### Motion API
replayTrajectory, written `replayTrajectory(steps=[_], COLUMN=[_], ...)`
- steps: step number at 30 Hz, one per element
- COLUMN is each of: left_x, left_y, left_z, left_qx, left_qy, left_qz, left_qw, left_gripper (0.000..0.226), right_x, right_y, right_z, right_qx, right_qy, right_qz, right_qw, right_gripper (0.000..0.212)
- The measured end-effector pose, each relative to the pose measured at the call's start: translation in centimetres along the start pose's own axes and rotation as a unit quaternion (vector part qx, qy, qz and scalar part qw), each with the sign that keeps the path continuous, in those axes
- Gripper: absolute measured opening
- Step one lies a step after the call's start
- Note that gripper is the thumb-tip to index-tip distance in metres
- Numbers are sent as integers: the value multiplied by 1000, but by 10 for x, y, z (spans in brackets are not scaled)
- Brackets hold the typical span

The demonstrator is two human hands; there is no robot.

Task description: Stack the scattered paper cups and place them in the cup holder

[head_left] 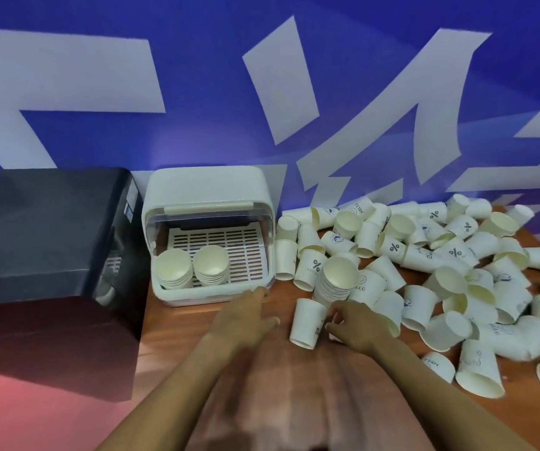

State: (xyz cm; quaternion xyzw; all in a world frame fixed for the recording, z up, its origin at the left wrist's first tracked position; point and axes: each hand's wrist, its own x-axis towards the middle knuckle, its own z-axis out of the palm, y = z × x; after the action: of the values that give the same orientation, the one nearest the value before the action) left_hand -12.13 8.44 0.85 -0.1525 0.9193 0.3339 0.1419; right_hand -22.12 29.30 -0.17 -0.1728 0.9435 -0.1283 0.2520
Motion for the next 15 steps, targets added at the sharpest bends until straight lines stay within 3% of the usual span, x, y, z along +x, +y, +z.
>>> replayTrajectory(steps=[4, 10, 15], left_x=[14, 50, 70], left_y=[18, 48, 61], left_z=[31, 69, 97], left_qx=[-34, -11, 6], left_qy=[-3, -3, 14], left_qz=[-64, -143, -169], left_qw=[997, 990, 986], left_gripper=[67, 51, 72], right_x=[13, 30, 44], right_y=[32, 70, 91], right_z=[-2, 1, 9], right_qx=[-7, -59, -89], right_qy=[-5, -39, -77], right_qz=[-17, -91, -126], right_qw=[1000, 993, 985], right_gripper=[41, 76, 90])
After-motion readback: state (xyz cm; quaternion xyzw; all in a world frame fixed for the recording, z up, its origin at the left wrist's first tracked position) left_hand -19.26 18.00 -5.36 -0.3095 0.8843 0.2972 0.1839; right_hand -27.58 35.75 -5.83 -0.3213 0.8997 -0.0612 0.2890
